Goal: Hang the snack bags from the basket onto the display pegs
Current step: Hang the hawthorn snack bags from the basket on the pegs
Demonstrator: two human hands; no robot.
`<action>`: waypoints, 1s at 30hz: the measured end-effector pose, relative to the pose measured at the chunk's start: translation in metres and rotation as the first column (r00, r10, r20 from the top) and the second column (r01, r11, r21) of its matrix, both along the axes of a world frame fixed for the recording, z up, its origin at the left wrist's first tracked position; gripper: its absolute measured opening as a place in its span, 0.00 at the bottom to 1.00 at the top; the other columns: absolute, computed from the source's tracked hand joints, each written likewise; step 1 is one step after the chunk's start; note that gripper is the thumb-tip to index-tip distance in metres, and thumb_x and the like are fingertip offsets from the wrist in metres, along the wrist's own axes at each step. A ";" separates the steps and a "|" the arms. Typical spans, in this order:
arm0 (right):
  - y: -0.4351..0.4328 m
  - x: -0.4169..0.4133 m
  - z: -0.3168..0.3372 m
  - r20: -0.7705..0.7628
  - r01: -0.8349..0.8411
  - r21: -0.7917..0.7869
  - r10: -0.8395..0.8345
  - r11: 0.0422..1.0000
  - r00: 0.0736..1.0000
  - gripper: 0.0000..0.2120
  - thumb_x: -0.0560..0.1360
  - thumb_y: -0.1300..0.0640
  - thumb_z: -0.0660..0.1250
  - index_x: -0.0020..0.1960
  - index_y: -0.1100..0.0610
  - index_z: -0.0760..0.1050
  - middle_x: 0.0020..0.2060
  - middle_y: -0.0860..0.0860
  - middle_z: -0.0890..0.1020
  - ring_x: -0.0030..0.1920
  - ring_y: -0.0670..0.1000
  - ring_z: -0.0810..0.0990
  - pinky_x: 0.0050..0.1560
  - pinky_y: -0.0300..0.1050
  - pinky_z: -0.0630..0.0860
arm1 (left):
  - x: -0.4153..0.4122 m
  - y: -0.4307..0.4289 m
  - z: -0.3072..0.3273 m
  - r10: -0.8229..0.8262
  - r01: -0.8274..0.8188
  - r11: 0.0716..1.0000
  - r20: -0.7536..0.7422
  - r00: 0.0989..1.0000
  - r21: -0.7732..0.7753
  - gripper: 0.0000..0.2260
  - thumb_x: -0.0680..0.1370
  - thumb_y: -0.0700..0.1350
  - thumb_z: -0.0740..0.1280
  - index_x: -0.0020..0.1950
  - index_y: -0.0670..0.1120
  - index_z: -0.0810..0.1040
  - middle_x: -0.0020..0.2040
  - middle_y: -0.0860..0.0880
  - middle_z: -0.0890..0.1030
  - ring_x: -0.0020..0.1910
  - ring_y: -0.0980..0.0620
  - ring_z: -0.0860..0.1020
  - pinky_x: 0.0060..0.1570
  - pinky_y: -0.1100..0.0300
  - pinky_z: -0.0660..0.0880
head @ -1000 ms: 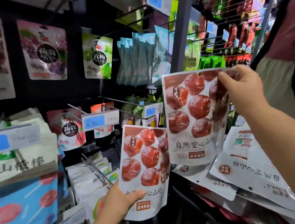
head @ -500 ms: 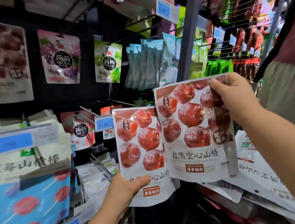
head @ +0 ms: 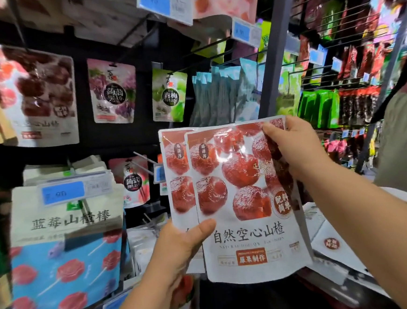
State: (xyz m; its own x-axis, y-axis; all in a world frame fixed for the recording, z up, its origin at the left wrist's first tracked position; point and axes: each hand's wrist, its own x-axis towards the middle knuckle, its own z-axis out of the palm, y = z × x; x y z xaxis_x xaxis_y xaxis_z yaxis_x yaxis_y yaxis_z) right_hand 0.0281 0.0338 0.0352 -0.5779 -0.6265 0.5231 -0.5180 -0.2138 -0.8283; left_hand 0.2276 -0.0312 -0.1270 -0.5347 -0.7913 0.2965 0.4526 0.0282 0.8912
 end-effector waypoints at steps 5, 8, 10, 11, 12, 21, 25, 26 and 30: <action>-0.004 0.026 0.010 0.097 -0.157 -0.048 0.162 0.986 0.982 0.10 0.80 0.54 0.67 0.55 0.60 0.79 0.47 0.58 0.86 0.46 0.57 0.86 0.52 0.62 0.82 | 0.028 0.000 0.014 0.185 -0.184 0.982 0.016 0.983 -0.038 0.19 0.61 0.44 0.78 0.51 0.51 0.85 0.52 0.46 0.86 0.54 0.44 0.83 0.55 0.47 0.80; -0.004 0.044 0.014 0.121 -0.267 -0.047 0.271 0.963 0.955 0.10 0.80 0.52 0.67 0.56 0.57 0.78 0.47 0.55 0.86 0.45 0.54 0.86 0.48 0.58 0.83 | 0.047 -0.004 0.024 0.309 -0.305 0.947 0.025 0.951 -0.101 0.22 0.59 0.53 0.78 0.52 0.57 0.84 0.52 0.49 0.86 0.54 0.45 0.83 0.59 0.40 0.76; -0.002 0.057 0.012 0.171 -0.392 -0.010 0.388 0.920 0.906 0.12 0.77 0.51 0.69 0.58 0.54 0.75 0.50 0.54 0.85 0.45 0.53 0.86 0.44 0.56 0.83 | 0.058 -0.006 0.030 0.380 -0.376 0.918 0.011 0.925 -0.126 0.22 0.60 0.56 0.77 0.53 0.59 0.84 0.53 0.50 0.85 0.55 0.46 0.83 0.61 0.40 0.75; -0.001 0.061 0.008 0.186 -0.447 0.025 0.436 0.894 0.881 0.17 0.74 0.50 0.71 0.60 0.53 0.72 0.51 0.55 0.84 0.45 0.52 0.86 0.44 0.55 0.83 | 0.063 -0.006 0.033 0.422 -0.417 0.899 0.005 0.907 -0.134 0.22 0.59 0.57 0.76 0.53 0.60 0.83 0.52 0.52 0.85 0.55 0.47 0.83 0.61 0.41 0.75; 0.000 0.063 0.001 0.185 -0.485 0.078 0.466 0.871 0.866 0.24 0.70 0.50 0.73 0.62 0.53 0.70 0.53 0.54 0.83 0.46 0.52 0.86 0.46 0.54 0.83 | 0.068 -0.006 0.036 0.462 -0.459 0.879 -0.002 0.887 -0.133 0.22 0.59 0.58 0.76 0.53 0.60 0.83 0.52 0.53 0.86 0.54 0.48 0.83 0.61 0.42 0.75; -0.005 0.100 -0.044 0.154 -0.762 0.263 0.754 0.592 0.639 0.29 0.62 0.52 0.78 0.61 0.47 0.76 0.51 0.52 0.86 0.46 0.50 0.85 0.43 0.47 0.82 | 0.123 -0.002 0.062 0.674 -0.676 0.729 -0.064 0.736 -0.106 0.15 0.63 0.52 0.75 0.47 0.66 0.83 0.48 0.57 0.86 0.50 0.53 0.84 0.57 0.45 0.78; -0.015 0.119 -0.049 0.229 -0.797 0.116 0.765 0.593 0.603 0.27 0.63 0.62 0.76 0.61 0.55 0.74 0.51 0.55 0.86 0.50 0.56 0.86 0.43 0.46 0.82 | 0.142 -0.001 0.068 0.708 -0.710 0.692 -0.068 0.703 -0.129 0.21 0.61 0.58 0.76 0.53 0.62 0.83 0.51 0.56 0.85 0.53 0.52 0.83 0.58 0.46 0.77; -0.018 0.122 -0.049 0.255 -0.807 0.091 0.770 0.584 0.585 0.30 0.62 0.60 0.77 0.63 0.56 0.74 0.52 0.56 0.86 0.51 0.58 0.86 0.44 0.46 0.82 | 0.146 -0.002 0.071 0.714 -0.716 0.688 -0.063 0.697 -0.118 0.22 0.61 0.60 0.78 0.54 0.59 0.83 0.51 0.55 0.85 0.53 0.50 0.83 0.59 0.45 0.77; -0.035 0.135 -0.048 0.359 -0.819 -0.001 0.764 0.574 0.536 0.44 0.51 0.54 0.84 0.64 0.58 0.73 0.54 0.59 0.85 0.53 0.62 0.84 0.45 0.52 0.83 | 0.161 -0.006 0.084 0.732 -0.730 0.670 -0.042 0.680 -0.138 0.26 0.59 0.61 0.78 0.55 0.57 0.83 0.51 0.55 0.85 0.53 0.51 0.83 0.58 0.46 0.77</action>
State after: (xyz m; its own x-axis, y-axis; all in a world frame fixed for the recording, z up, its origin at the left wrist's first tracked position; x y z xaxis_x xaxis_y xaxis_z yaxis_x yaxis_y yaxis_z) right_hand 0.1631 -0.0009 -0.0126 0.0950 -0.9548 0.2815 0.0684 -0.2759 -0.9588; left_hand 0.3882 -0.0373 -0.0430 0.1923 -0.8846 0.4249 0.2222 0.4610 0.8591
